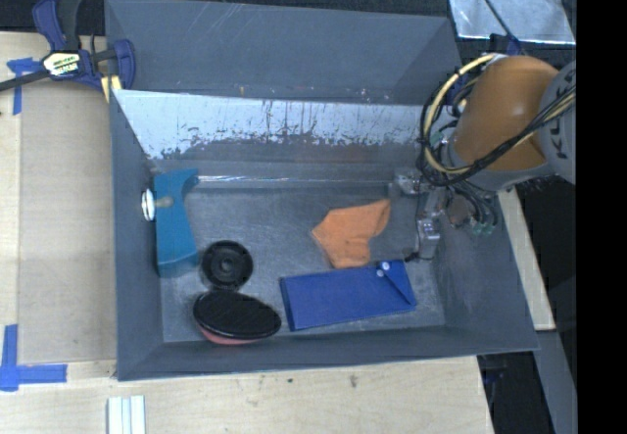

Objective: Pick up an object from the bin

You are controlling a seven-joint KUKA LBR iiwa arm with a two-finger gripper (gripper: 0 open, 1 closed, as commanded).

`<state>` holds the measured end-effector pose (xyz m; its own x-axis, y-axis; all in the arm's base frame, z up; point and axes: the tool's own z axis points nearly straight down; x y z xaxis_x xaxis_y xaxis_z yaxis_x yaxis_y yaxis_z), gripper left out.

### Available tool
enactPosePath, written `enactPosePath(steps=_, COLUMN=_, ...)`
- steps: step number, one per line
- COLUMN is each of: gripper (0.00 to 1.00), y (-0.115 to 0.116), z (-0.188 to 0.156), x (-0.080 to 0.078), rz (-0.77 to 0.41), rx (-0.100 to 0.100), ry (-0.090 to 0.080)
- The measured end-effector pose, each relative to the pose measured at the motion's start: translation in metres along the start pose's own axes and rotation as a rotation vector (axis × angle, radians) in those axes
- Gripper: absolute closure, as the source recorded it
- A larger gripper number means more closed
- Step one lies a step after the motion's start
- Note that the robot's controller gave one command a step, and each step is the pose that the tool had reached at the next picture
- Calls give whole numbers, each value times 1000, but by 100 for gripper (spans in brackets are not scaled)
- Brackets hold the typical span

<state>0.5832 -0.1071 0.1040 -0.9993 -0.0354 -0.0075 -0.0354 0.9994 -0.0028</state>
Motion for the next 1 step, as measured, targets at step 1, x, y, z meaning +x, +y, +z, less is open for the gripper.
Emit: enactPosePath(steps=1, gripper=0, y=35, z=27, x=-16, rz=4, rx=-2, ry=3)
